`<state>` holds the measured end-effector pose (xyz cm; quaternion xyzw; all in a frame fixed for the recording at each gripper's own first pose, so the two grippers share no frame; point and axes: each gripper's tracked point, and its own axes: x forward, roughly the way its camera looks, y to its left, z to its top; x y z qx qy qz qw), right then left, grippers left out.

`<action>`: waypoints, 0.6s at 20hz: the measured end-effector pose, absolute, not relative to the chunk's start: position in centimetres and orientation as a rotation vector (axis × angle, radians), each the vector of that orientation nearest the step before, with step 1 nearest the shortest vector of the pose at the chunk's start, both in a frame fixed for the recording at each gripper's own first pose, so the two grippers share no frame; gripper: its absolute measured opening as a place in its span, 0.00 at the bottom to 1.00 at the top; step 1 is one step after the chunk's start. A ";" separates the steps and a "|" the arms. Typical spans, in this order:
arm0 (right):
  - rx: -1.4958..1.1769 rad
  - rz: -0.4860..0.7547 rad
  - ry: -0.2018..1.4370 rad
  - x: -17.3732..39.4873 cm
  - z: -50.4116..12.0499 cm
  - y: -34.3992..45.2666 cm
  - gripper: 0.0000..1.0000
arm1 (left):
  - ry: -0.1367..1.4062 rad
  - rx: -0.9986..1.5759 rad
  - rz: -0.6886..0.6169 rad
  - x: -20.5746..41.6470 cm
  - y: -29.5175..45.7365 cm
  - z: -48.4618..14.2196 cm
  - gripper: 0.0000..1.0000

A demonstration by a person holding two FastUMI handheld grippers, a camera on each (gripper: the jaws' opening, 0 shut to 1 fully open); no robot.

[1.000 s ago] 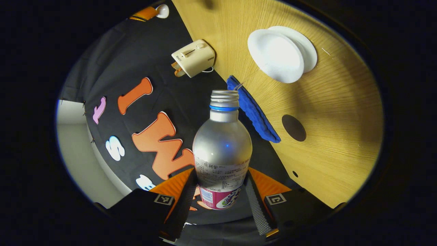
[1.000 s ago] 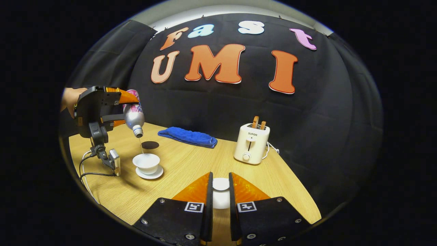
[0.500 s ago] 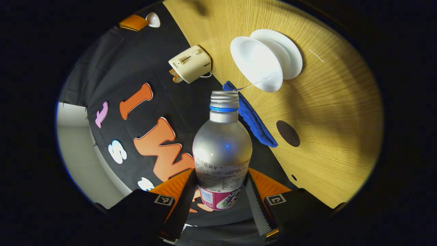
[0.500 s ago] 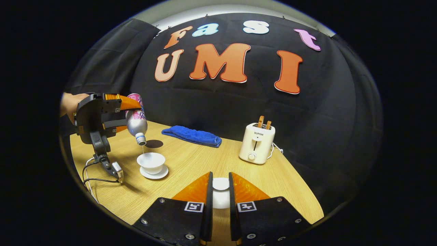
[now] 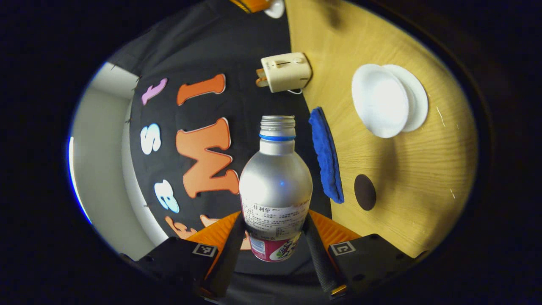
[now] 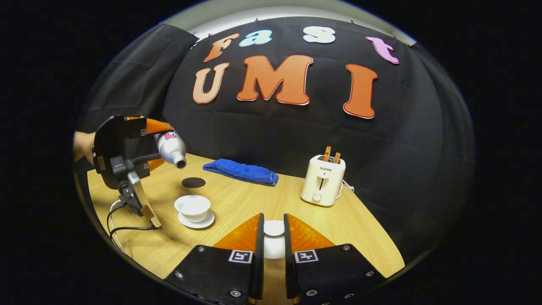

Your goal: Open the teacup lid with one hand, grasp the water bottle and pour water into the teacup with the other hand; after pouring, place the water bottle on the coaster and then close the teacup lid.

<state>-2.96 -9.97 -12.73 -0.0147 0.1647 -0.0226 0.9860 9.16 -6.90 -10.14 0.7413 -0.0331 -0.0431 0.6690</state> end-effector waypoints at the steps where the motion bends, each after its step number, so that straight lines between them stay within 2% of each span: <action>1: -0.029 -0.044 0.329 -2.8 -12.6 -9.7 0.21 | -0.068 1.606 -0.083 9.3 -6.7 -9.8 0.86; 2: -0.027 -0.043 0.326 -2.5 -12.4 -9.5 0.21 | -0.075 1.537 -0.061 9.6 -6.7 -9.3 0.77; 3: -0.023 -0.039 0.323 -2.4 -12.2 -9.2 0.22 | -0.088 1.475 -0.043 9.7 -6.6 -8.5 0.82; 4: -0.020 -0.034 0.320 -2.2 -12.0 -8.9 0.21 | -0.107 1.414 -0.021 9.5 -6.4 -7.7 0.82; 5: -0.018 -0.034 0.318 -1.9 -11.9 -8.7 0.21 | -0.127 1.358 -0.005 9.3 -6.4 -7.1 0.77; 6: -0.017 -0.031 0.317 -1.7 -11.9 -8.3 0.22 | -0.151 1.307 0.016 9.2 -6.4 -6.2 0.82; 9: -0.011 -0.023 0.309 -1.1 -11.4 -7.5 0.21 | -0.208 1.142 0.055 9.4 -5.6 -4.3 0.81; 11: -0.001 -0.009 0.301 -0.6 -11.0 -6.7 0.21 | -0.188 1.021 0.066 10.0 -5.1 -4.1 0.81; 12: 0.001 -0.001 0.298 -0.3 -10.9 -6.3 0.21 | -0.188 0.954 0.070 10.2 -4.9 -3.9 0.77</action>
